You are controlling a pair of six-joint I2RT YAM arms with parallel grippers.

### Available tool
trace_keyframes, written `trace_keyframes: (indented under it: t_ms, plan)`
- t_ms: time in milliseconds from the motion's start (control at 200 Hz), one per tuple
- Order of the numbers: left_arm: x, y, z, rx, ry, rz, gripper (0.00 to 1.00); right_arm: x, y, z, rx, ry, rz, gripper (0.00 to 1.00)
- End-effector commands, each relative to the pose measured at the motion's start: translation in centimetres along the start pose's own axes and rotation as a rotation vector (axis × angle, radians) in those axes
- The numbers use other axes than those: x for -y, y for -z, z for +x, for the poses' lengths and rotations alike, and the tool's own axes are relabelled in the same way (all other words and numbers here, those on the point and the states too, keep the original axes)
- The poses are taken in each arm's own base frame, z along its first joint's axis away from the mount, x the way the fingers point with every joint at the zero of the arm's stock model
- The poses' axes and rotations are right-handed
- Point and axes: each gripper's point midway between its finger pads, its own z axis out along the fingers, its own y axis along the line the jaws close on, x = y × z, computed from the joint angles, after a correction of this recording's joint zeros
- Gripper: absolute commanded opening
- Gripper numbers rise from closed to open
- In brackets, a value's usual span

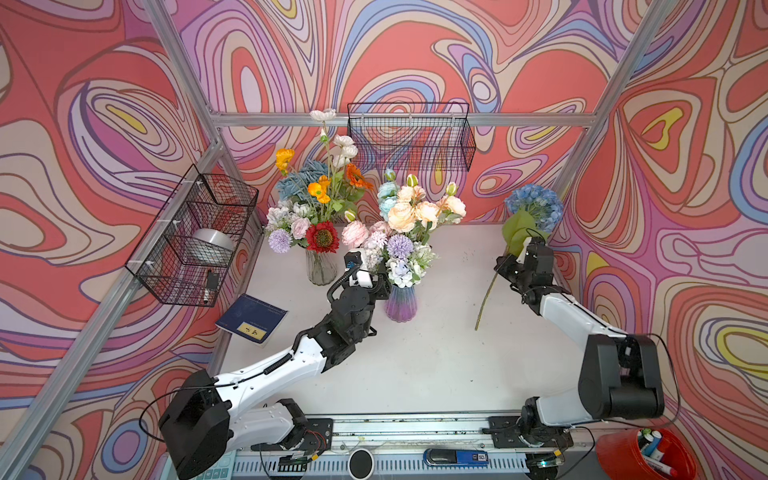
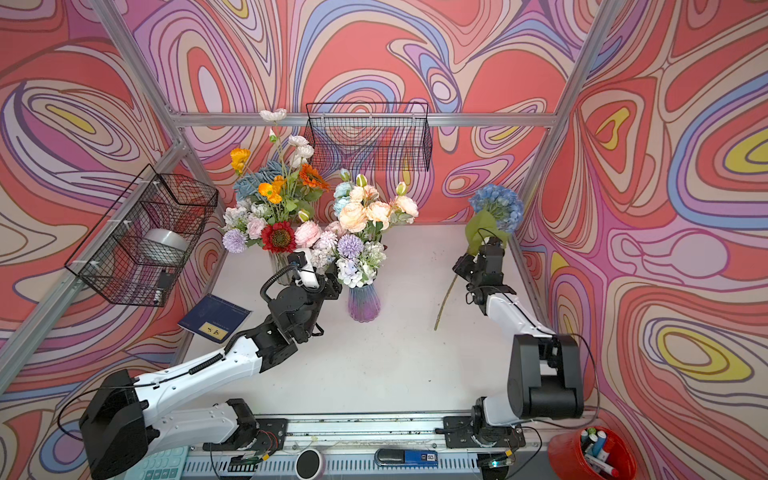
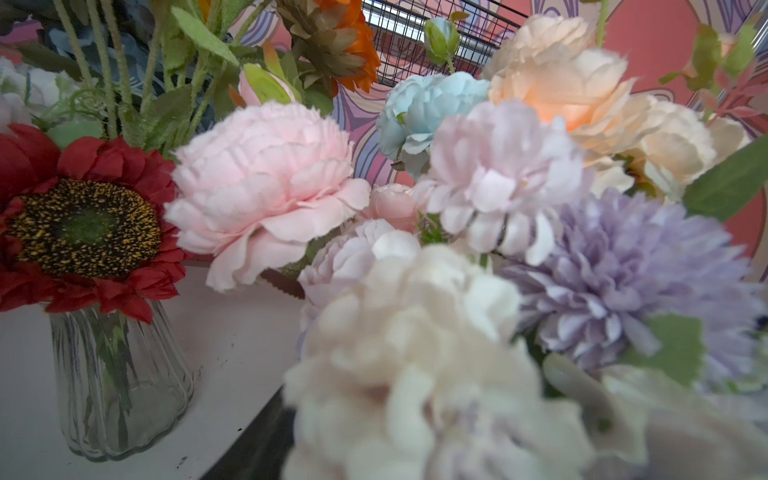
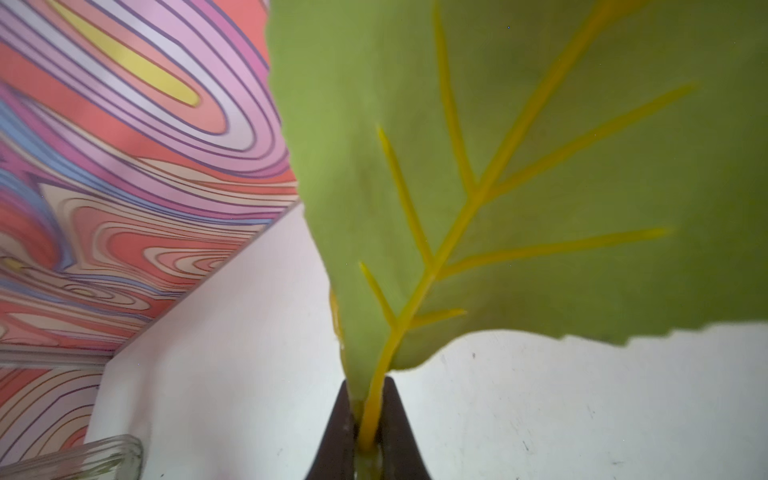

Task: Arrange the flowers into the vase
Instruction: 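Lift the blue hydrangea upright with the right gripper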

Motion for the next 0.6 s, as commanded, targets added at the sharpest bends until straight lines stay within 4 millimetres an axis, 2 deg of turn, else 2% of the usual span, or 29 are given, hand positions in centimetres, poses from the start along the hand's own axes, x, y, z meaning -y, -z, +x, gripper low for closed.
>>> trace_keyframes:
  t_ms: [0, 145, 341, 421, 591]
  plan:
    - [-0.7, 0.1, -1.2, 0.038, 0.036, -0.019, 0.64, -2.8, 2.4, -1.7, 0.099, 0.068, -0.11, 0.0]
    - [-1.0, -0.4, -1.1, 0.018, 0.033, -0.027, 0.65, -7.4, 5.8, -3.0, 0.191, 0.141, -0.249, 0.0]
    - [-1.0, -0.6, -1.5, 0.016, 0.019, -0.03, 0.65, -13.7, 10.1, -2.8, 0.294, 0.255, -0.43, 0.0]
    - [-1.2, -0.6, -1.4, 0.015, 0.02, -0.032, 0.65, -15.3, 11.9, -2.8, 0.335, 0.275, -0.491, 0.0]
    - [-1.0, -0.6, -1.5, 0.016, 0.022, -0.026, 0.65, -17.1, 15.8, -3.6, 0.43, 0.288, -0.575, 0.0]
